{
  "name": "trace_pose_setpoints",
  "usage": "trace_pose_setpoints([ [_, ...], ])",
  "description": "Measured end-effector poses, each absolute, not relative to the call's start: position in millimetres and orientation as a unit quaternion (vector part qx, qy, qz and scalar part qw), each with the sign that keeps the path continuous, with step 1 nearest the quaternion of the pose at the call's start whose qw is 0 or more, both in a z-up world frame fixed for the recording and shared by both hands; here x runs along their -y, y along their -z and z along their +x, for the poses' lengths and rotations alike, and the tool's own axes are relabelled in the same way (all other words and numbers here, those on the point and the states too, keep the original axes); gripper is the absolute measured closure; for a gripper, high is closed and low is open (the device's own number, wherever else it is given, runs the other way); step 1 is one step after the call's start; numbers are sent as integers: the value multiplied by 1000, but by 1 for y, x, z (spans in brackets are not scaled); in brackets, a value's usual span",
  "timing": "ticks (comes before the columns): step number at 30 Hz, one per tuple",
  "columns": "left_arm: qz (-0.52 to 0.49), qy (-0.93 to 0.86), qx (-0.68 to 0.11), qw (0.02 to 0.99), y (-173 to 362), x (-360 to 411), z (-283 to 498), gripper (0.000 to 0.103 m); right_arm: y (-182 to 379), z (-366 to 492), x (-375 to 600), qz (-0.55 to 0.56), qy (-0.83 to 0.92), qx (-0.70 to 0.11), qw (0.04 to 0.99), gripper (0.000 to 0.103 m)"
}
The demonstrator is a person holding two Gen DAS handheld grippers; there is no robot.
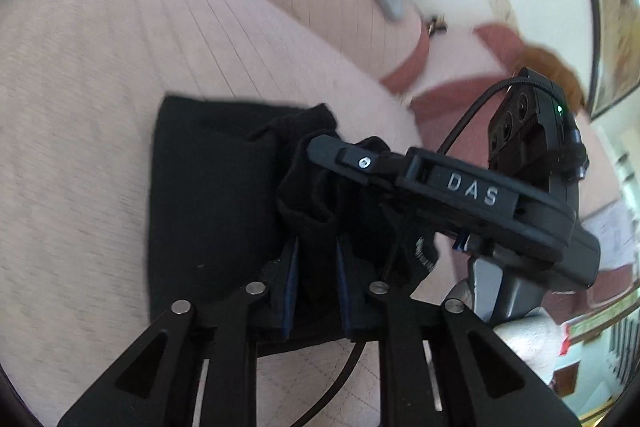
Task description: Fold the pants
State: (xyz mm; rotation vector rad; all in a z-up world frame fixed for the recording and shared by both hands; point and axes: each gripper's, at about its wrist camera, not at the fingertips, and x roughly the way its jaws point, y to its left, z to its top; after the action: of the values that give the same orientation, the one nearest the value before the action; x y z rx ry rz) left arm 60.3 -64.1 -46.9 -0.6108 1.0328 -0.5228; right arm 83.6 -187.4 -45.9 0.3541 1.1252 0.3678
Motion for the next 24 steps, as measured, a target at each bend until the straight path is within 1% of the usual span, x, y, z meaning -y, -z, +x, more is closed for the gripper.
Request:
trace_pose_setpoints([
  [1,-277,245,-493,787,52,74,60,78,54,83,204,179,-160,-529,814,75],
  [2,-276,251,-505,779,55,82,58,72,61,81,222,190,-142,-528,816,73],
  [3,-276,256,-510,774,55,85,55,68,66,80,235,193,-127,-524,820,73],
  [4,-273,263,-512,771,53,88,48,62,70,77,249,192,-109,-519,826,67],
  [5,-269,268,-511,771,51,88,40,59,72,73,264,191,-92,-513,832,62],
  [6,-266,274,-508,772,47,86,30,58,73,69,272,192,-83,-506,837,53],
  [10,-261,256,-487,794,30,62,2,49,61,44,303,207,-66,-447,868,52],
  [12,-256,224,-478,810,25,46,-2,48,55,33,303,217,-80,-420,878,52],
  [15,-262,177,-476,820,26,27,10,48,49,30,286,223,-126,-408,876,52],
  [18,-238,150,-470,837,29,28,22,48,38,32,243,165,-182,-403,882,52],
  [21,-209,143,-486,836,40,44,39,48,43,32,210,105,-194,-404,888,40],
  [22,-206,144,-494,832,46,50,42,48,52,37,203,86,-190,-419,884,44],
  [23,-204,145,-501,829,52,58,48,48,58,41,200,79,-184,-436,878,56],
  [24,-196,142,-510,825,61,65,51,48,64,44,203,79,-180,-453,870,98],
])
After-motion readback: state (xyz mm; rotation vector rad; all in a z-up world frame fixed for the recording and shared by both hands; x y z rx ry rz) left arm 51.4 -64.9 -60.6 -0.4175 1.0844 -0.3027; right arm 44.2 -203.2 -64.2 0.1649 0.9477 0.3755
